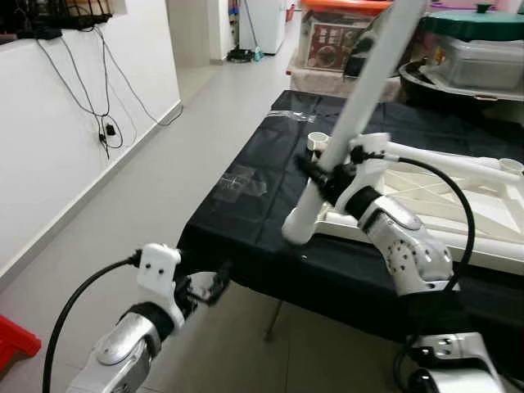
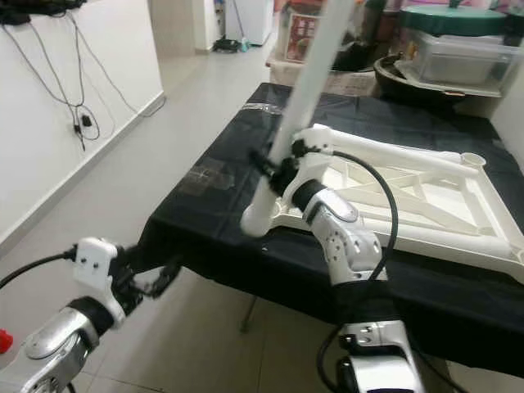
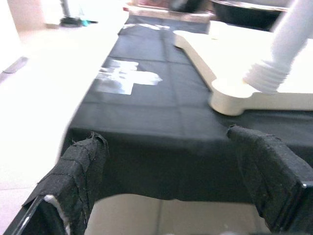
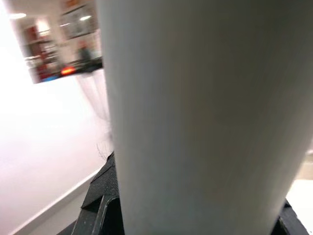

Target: Building children table

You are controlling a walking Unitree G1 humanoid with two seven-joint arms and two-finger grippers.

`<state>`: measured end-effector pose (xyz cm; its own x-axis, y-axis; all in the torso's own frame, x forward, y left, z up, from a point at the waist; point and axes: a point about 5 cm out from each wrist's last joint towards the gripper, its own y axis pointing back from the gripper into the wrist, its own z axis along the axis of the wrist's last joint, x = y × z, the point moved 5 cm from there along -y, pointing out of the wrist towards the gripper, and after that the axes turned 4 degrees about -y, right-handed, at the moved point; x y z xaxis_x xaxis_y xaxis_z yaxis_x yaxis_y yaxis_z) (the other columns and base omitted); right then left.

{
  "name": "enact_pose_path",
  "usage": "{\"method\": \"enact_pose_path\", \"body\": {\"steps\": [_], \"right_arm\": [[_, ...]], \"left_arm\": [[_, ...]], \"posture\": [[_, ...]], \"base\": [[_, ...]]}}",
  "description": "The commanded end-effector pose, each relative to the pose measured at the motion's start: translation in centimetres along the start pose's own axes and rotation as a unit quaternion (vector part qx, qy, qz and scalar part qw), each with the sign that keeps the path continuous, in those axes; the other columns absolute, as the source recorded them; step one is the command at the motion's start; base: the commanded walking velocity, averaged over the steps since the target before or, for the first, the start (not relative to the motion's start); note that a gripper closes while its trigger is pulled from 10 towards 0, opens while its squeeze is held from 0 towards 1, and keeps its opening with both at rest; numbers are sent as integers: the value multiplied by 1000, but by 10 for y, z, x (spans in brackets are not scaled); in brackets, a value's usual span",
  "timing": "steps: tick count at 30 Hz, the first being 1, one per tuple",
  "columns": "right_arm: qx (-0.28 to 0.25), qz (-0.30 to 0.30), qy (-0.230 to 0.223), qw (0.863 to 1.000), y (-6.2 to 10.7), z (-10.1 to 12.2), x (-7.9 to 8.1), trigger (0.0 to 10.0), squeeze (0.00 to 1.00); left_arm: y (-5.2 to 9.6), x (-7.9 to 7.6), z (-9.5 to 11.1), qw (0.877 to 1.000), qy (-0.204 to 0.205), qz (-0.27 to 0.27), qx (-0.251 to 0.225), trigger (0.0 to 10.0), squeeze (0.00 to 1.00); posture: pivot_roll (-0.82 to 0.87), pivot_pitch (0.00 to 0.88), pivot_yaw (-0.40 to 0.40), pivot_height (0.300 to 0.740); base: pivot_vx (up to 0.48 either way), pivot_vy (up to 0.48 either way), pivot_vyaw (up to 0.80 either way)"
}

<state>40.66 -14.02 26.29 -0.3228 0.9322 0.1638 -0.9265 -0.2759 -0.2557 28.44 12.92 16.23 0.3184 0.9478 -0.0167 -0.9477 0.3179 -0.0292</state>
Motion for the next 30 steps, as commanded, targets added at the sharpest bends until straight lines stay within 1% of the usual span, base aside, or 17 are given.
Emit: {"method": "enact_pose_path", "body": {"steps": [1,2,3,4,8,11,17,21,22,27,30], "right_arm": [[-44,-80,23,996,4,10,-9,0,0],[-44,-80,23,996,4,10,-9,0,0],[-53,-112,32,992,8,7,-8,4471,0],[-53,-111,31,992,9,5,-5,10000,0],[-57,-100,23,993,8,2,6,10000,0],[-76,-105,25,991,7,6,9,10000,0],[-82,-102,28,991,6,7,10,10000,0],[-84,-104,26,991,6,7,11,10000,0],[-84,-104,23,991,6,6,15,10000,0],[-85,-96,22,991,4,5,19,10000,0],[-85,-94,18,992,4,4,21,10000,0]], "left_arm": [[-5,3,2,999,-14,32,-7,10000,0],[-5,3,2,999,-14,32,-7,10000,0],[-8,4,5,998,-28,48,-13,10000,0],[-9,4,6,998,-32,52,-15,10000,0],[-10,6,6,997,-35,64,-16,10000,0],[-8,7,2,997,-44,68,-15,10000,0],[-5,7,-2,997,-40,67,-9,10000,0],[-4,5,-4,997,-39,66,-7,10000,0],[-2,3,-6,997,-45,65,-4,10000,0],[-3,3,-6,997,-50,65,-4,10000,0],[-4,1,-6,997,-44,62,-7,10000,0]], "posture": [[96,31,-47,740],[96,31,-47,740],[98,35,-51,740],[98,35,-51,740],[98,38,-51,740],[96,47,-54,740],[95,49,-54,740],[96,54,-55,740],[99,60,-60,740],[99,60,-60,740],[99,62,-60,740]], "base": [[0,0,0],[0,0,0],[0,0,0],[0,0,0],[0,0,0],[0,0,0],[264,0,0],[285,0,0],[285,0,0],[291,0,0],[306,0,0]]}}
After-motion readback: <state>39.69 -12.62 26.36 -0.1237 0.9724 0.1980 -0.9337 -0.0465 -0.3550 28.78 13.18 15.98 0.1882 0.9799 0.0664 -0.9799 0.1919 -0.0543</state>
